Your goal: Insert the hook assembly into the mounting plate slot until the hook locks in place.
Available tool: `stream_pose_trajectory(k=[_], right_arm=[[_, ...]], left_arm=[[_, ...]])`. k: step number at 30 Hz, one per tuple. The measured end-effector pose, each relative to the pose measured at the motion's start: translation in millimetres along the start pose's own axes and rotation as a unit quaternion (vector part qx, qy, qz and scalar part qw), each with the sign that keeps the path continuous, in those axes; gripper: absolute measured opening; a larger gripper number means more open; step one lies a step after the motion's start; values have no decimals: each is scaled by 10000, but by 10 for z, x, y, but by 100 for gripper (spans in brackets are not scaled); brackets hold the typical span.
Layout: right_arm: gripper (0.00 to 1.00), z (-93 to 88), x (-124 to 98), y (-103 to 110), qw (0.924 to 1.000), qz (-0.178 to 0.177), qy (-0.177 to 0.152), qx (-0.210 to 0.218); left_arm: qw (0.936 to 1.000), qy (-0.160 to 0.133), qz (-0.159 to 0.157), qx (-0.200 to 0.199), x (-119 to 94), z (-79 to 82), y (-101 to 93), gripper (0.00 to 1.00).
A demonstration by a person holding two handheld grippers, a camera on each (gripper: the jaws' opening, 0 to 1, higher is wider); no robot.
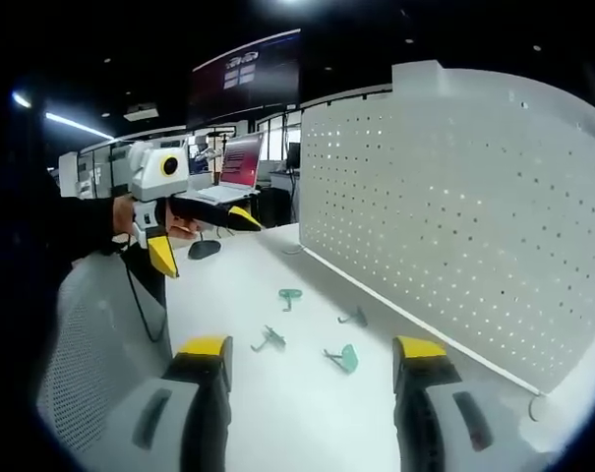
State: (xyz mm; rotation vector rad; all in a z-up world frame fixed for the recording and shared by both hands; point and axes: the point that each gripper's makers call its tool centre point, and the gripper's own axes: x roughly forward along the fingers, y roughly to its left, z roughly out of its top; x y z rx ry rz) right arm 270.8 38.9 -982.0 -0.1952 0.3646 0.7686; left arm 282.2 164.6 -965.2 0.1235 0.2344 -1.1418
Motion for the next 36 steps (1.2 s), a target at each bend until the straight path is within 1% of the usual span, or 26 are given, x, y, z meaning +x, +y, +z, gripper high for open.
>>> stream_pose_trajectory(k=[7,13,18,24,29,31,36], right_arm=[[63,-25,49,-45,10000,43,-7,-6],[62,-92,143,-81,9998,174,72,-66],[60,-182,224,-183,9996,232,166,-52],[55,-295,360,-336,9990,338,272,-59],[51,-397,510,-369,9977,564,383,-63],[48,-429,575,-368,9967,681,419,-156],[44,-493,735,-375,9942,929,494,-231]], left_arm=[[10000,77,2,14,0,-15,-12,83],[9999,119,28,15,7,-20,-19,83],[9999,137,47,-1,31,-31,-32,83],[9998,172,64,-31,49,-57,-53,82],[9998,169,103,-47,47,-51,-61,82],[9998,165,130,-59,45,-54,-59,82],[9996,170,181,-120,46,-90,-57,82]])
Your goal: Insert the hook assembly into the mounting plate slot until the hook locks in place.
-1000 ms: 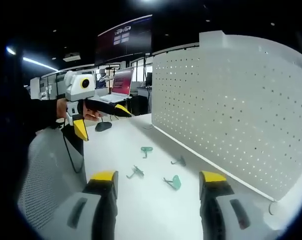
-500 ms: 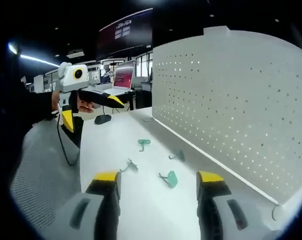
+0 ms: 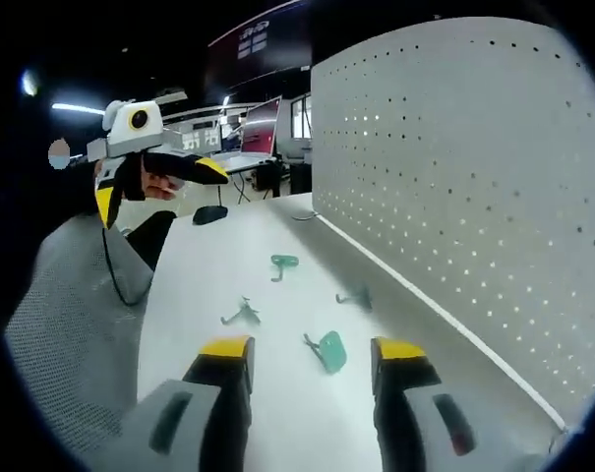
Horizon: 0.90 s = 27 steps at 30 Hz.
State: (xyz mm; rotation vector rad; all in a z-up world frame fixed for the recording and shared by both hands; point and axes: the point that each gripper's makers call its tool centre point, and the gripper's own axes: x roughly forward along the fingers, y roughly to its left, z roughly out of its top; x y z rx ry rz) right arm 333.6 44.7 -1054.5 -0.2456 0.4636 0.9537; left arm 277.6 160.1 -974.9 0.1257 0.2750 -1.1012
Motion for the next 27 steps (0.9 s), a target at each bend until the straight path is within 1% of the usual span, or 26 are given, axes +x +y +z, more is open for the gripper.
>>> stream_pose_trajectory(k=[7,13,18,23,27], right_arm=[[40,-48,204,-10,9989,399,95,-223],[36,-88,318,-42,9966,689,171,-418],[34,-166,404,-53,9925,1026,339,-572],[32,-188,488,-92,9893,1207,425,-704],[29,-224,533,-59,9852,1404,516,-842]], left_arm=[[9999,11,63,-85,-7,-55,8,82],[9998,11,119,-146,-6,-83,30,82],[9997,27,176,-193,1,-110,63,82],[9994,48,219,-262,14,-143,97,82],[9993,85,217,-296,40,-169,98,82]])
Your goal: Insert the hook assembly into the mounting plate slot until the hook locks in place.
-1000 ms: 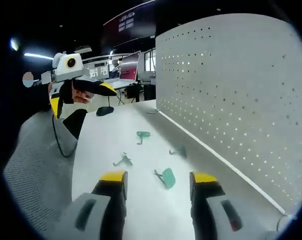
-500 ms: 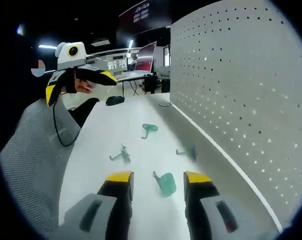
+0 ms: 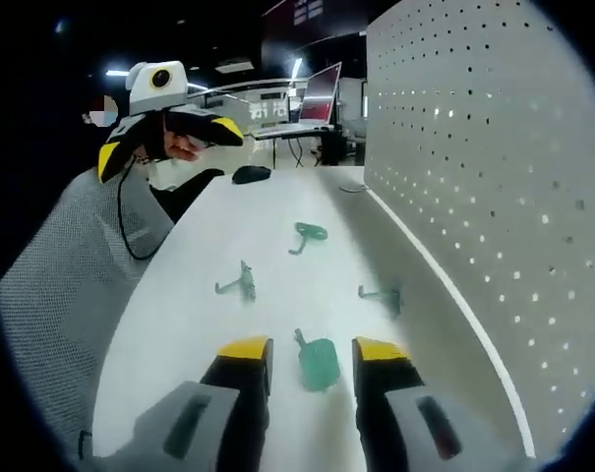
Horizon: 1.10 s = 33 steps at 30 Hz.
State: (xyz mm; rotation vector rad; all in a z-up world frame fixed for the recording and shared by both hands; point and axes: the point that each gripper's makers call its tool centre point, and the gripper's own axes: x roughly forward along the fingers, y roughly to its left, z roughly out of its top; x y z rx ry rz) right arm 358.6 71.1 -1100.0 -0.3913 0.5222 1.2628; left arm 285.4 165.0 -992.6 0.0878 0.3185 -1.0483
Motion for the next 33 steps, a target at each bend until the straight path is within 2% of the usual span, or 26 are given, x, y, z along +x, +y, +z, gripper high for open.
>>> stream_pose_trajectory(k=[5,13,33], right_arm=[[27,-54,71,31,9995,187,166,-173],[23,-73,133,15,9988,305,216,-306],[15,-70,135,28,9981,388,251,-414]], left_arm=[[10000,18,23,-29,0,-13,17,82],[9999,7,107,-75,-12,-12,61,82],[9999,-36,114,-67,-4,9,50,81]])
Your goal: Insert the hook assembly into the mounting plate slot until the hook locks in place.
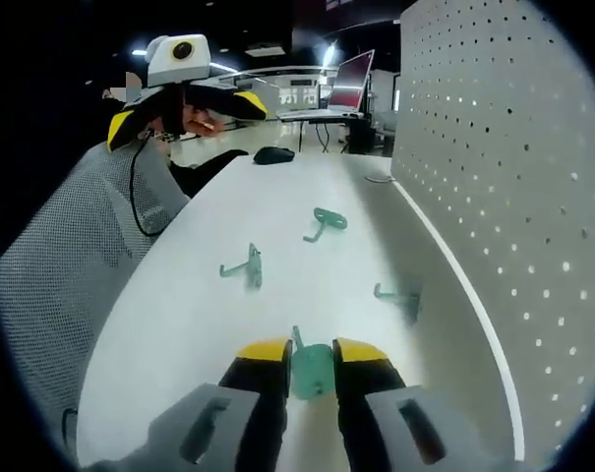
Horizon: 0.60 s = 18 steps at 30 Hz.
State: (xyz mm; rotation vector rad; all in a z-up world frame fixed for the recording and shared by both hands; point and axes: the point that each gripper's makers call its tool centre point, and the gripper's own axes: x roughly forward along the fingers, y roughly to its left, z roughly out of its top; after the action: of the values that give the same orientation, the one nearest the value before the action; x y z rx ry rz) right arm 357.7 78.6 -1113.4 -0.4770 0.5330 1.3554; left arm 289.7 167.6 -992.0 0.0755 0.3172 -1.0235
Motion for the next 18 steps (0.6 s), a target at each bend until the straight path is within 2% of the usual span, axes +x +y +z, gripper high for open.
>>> stream_pose_trajectory(k=[4,7,18], right_arm=[[12,34,-18,4,10000,-43,-18,-20],[5,67,-31,33,10000,6,-77,-8],[7,63,-40,55,10000,-42,10,-57]], left_arm=[[10000,-26,-13,12,-6,11,-2,81],[10000,-42,-38,21,-3,20,-9,81],[9999,-72,-98,39,-5,29,-17,81]])
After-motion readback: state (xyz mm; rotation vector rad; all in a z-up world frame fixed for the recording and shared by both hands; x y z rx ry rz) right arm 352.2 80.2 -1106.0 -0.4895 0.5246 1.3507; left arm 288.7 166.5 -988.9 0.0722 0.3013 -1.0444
